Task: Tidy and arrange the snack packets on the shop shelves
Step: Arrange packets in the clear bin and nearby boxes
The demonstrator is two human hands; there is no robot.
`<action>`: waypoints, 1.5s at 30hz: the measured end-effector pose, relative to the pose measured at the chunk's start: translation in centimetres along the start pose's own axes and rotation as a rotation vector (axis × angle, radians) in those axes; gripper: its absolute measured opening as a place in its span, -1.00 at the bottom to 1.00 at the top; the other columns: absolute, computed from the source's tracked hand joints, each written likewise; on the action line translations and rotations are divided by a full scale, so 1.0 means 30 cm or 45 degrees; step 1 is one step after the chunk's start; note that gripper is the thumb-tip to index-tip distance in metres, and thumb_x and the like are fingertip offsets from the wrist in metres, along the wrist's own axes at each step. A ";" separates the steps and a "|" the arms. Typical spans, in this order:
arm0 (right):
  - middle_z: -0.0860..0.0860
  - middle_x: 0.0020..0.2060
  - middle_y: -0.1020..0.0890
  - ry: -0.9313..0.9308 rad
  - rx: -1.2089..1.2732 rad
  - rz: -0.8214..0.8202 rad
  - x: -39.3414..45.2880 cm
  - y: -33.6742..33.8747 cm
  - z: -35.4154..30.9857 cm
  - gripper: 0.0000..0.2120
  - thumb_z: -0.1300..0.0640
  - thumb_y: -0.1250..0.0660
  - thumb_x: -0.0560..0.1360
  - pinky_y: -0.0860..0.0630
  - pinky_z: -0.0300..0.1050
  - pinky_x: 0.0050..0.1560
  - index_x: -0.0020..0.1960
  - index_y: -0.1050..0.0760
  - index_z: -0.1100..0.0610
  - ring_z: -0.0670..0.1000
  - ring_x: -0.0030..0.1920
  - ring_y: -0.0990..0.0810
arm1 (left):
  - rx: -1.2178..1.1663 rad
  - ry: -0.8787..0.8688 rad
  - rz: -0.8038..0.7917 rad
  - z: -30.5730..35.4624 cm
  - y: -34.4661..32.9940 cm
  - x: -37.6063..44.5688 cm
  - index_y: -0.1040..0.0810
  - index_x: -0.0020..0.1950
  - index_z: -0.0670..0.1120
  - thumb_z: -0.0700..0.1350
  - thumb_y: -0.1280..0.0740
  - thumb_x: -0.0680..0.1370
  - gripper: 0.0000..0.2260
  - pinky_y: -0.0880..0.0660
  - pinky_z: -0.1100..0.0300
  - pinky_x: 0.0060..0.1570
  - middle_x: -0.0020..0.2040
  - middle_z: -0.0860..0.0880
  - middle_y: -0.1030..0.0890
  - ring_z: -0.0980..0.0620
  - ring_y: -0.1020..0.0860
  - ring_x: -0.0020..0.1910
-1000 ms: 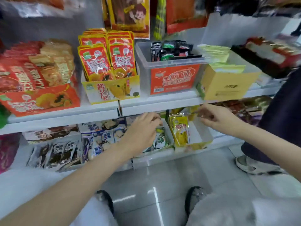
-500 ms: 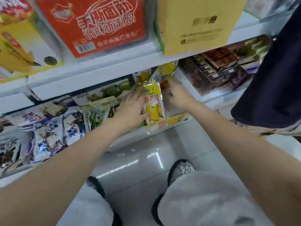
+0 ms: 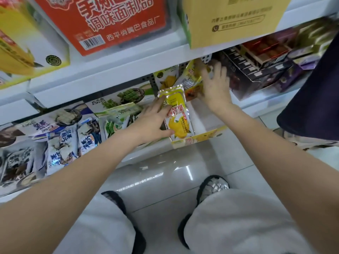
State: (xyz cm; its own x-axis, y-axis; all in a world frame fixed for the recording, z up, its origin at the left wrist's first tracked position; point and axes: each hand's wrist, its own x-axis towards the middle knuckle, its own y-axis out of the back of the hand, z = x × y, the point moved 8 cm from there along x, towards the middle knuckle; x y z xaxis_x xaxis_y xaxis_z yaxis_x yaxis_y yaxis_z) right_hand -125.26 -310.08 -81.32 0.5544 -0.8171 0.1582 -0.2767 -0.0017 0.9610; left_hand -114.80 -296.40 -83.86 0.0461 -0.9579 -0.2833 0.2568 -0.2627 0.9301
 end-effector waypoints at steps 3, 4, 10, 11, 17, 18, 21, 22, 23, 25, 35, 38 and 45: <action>0.23 0.42 -0.19 -0.085 0.433 0.027 0.014 0.007 0.040 -0.17 0.25 -0.40 0.40 -0.28 0.09 0.31 0.51 0.01 0.13 0.25 0.35 -0.24 | 0.006 0.002 -0.005 0.009 -0.001 -0.003 -0.04 0.51 -0.11 0.12 -0.33 0.47 -0.25 0.03 -0.06 0.47 0.53 -0.16 0.14 -0.12 0.13 0.51; 0.21 0.40 -0.26 -0.123 0.592 0.018 0.022 0.007 0.047 -0.19 0.26 -0.40 0.39 -0.33 0.08 0.29 0.50 -0.02 0.14 0.23 0.34 -0.30 | 0.006 0.007 -0.004 0.010 -0.003 -0.003 -0.05 0.51 -0.11 0.12 -0.34 0.47 -0.25 0.03 -0.06 0.47 0.53 -0.16 0.13 -0.11 0.13 0.51; 0.25 0.11 -0.50 -0.185 0.567 0.142 -0.010 0.062 0.057 -0.75 0.25 -0.30 0.47 -0.26 -0.15 0.06 0.13 -0.55 0.26 0.18 0.14 -0.45 | 0.028 0.081 -0.072 0.013 -0.009 0.013 -0.05 0.51 -0.09 0.15 -0.34 0.46 -0.24 0.05 -0.03 0.48 0.53 -0.17 0.15 -0.14 0.14 0.51; 0.23 0.09 -0.47 -0.273 0.656 0.242 -0.027 0.088 0.087 -0.76 0.25 -0.30 0.48 -0.27 -0.21 0.05 0.14 -0.55 0.26 0.14 0.12 -0.45 | 0.037 0.087 -0.080 0.016 -0.010 0.013 -0.04 0.52 -0.09 0.14 -0.33 0.47 -0.24 0.06 -0.04 0.47 0.53 -0.17 0.15 -0.14 0.15 0.51; 0.04 -0.26 -0.55 -0.480 1.485 0.386 -0.115 0.248 0.188 -0.73 0.43 -0.11 0.47 -0.52 -0.21 -0.19 -0.19 -0.48 0.15 -0.05 -0.27 -0.62 | -0.025 0.132 -0.075 0.001 -0.012 0.017 -0.06 0.51 -0.08 0.15 -0.31 0.48 -0.26 0.04 -0.08 0.47 0.53 -0.17 0.13 -0.15 0.14 0.51; 0.02 -0.35 -0.57 -0.462 1.607 0.347 -0.131 0.273 0.177 -0.70 0.45 -0.06 0.46 -0.54 -0.17 -0.21 -0.23 -0.47 0.17 -0.07 -0.32 -0.63 | -0.030 0.132 -0.059 0.000 -0.010 0.015 -0.07 0.51 -0.08 0.16 -0.31 0.48 -0.27 0.03 -0.08 0.47 0.54 -0.16 0.13 -0.15 0.13 0.51; 0.00 -0.44 -0.58 -0.383 1.868 0.172 -0.168 0.313 0.133 -0.66 0.33 -0.05 0.43 -0.56 -0.03 -0.08 -0.36 -0.54 0.19 0.03 -0.31 -0.60 | -0.066 0.131 0.005 -0.002 -0.008 -0.001 -0.07 0.51 -0.08 0.16 -0.30 0.48 -0.28 0.02 -0.07 0.47 0.54 -0.14 0.11 -0.12 0.11 0.51; 0.02 -0.40 -0.58 -0.391 1.891 0.082 -0.177 0.312 0.118 -0.63 0.25 -0.07 0.47 -0.56 -0.07 -0.08 -0.40 -0.56 0.18 0.03 -0.29 -0.57 | -0.092 0.127 0.026 -0.003 -0.008 -0.007 -0.08 0.51 -0.08 0.15 -0.30 0.48 -0.29 0.01 -0.06 0.47 0.54 -0.14 0.11 -0.12 0.10 0.52; 0.03 -0.37 -0.57 -0.412 1.806 0.014 -0.184 0.309 0.110 -0.59 0.18 -0.09 0.53 -0.54 -0.16 -0.14 -0.40 -0.55 0.18 0.00 -0.28 -0.54 | -0.129 0.123 0.050 -0.004 -0.009 -0.014 -0.09 0.51 -0.08 0.14 -0.31 0.48 -0.29 -0.01 -0.06 0.47 0.54 -0.13 0.10 -0.11 0.09 0.52; -0.01 -0.32 -0.52 -0.313 1.262 -0.063 -0.182 0.319 0.099 -0.68 0.06 -0.26 0.53 -0.43 -0.27 -0.27 -0.36 -0.50 0.16 -0.04 -0.29 -0.47 | -0.233 0.113 0.117 -0.009 -0.001 -0.024 -0.10 0.50 -0.09 0.12 -0.35 0.46 -0.28 -0.03 -0.05 0.47 0.54 -0.12 0.10 -0.10 0.05 0.52; 0.06 -0.10 -0.63 -0.036 0.732 -0.060 -0.133 0.376 0.014 -0.71 0.29 -0.43 0.38 -0.57 -0.15 -0.18 0.04 -0.50 0.07 -0.17 -0.20 -0.58 | -0.565 0.075 0.330 -0.021 0.038 -0.031 0.00 0.51 -0.09 0.04 -0.52 0.31 -0.05 -0.07 0.08 0.45 0.52 -0.10 -0.12 -0.03 -0.09 0.49; 0.08 -0.11 -0.61 0.016 0.834 -0.137 -0.124 0.353 -0.027 -0.77 0.32 -0.42 0.39 -0.40 -0.47 -0.45 -0.05 -0.50 0.07 -0.36 -0.34 -0.51 | -0.582 0.056 0.346 -0.017 0.044 -0.037 -0.02 0.51 -0.10 0.01 -0.53 0.32 -0.06 -0.10 0.13 0.41 0.50 -0.09 -0.16 -0.01 -0.15 0.46; 0.11 0.26 -0.46 0.054 0.629 -0.405 -0.136 0.078 -0.181 -0.39 0.17 -0.46 0.38 -0.37 -0.02 0.28 0.35 -0.30 0.16 0.07 0.26 -0.43 | -0.887 0.268 0.509 -0.074 0.101 -0.052 -0.21 0.42 -0.14 -0.17 -0.33 0.51 -0.47 -0.22 0.29 0.26 0.39 -0.07 -0.33 0.03 -0.30 0.36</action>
State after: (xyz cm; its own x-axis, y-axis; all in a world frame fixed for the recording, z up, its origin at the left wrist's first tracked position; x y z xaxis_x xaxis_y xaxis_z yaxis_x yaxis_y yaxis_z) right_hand -123.90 -303.62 -78.49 0.6982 -0.7086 -0.1018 -0.4191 -0.5199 0.7444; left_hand -111.95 -295.45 -81.11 0.4223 -0.9042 -0.0643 0.7186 0.2907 0.6318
